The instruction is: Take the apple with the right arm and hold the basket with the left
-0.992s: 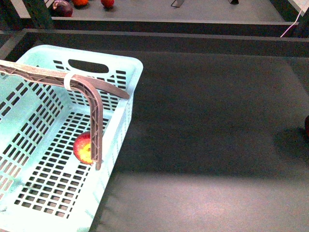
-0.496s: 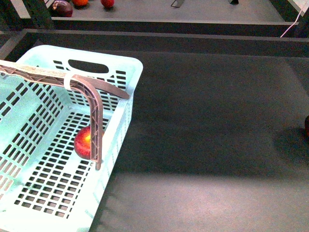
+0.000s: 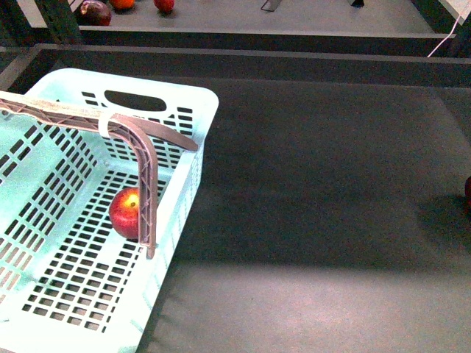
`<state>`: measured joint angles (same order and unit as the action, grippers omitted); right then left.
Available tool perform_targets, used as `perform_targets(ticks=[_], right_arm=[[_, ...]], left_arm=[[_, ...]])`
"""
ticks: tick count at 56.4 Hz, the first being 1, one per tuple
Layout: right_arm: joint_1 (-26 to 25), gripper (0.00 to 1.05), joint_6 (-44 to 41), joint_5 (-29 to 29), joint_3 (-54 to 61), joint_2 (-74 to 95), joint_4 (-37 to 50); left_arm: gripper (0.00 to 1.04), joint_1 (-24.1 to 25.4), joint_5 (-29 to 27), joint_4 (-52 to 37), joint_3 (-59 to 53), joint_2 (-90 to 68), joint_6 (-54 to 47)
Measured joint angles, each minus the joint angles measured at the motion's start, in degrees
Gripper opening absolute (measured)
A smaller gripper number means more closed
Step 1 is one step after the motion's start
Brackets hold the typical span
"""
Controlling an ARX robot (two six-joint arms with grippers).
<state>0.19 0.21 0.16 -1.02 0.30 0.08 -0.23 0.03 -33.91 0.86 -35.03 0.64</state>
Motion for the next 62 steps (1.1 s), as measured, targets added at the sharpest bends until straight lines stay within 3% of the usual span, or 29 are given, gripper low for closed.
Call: perform_targets(ticks=[24,55,58,62], right_arm=[[0.00,0.96,0.00,-0.02,0.00,0.02,-0.02],[0.00,0.96,-0.02,-0.02,0.00,0.02,-0.02],[0.00,0.96,0.00,-0.02,0.00,0.02,-0.02],[0.00,0.96,0.00,-0.04,0.00,0.00,-0.02]], left_arm=[[0.03,0.00,-0.02,14.47,0.00,15.61,0.00],[0.03,0.00,-0.02,23.87,0.00,25.00,0.00],[0.03,0.00,-0.02,31.76,0.02,30.88,-0.02],[0.03,0.00,-0.02,33.64,0.02,34.36,-0.02]])
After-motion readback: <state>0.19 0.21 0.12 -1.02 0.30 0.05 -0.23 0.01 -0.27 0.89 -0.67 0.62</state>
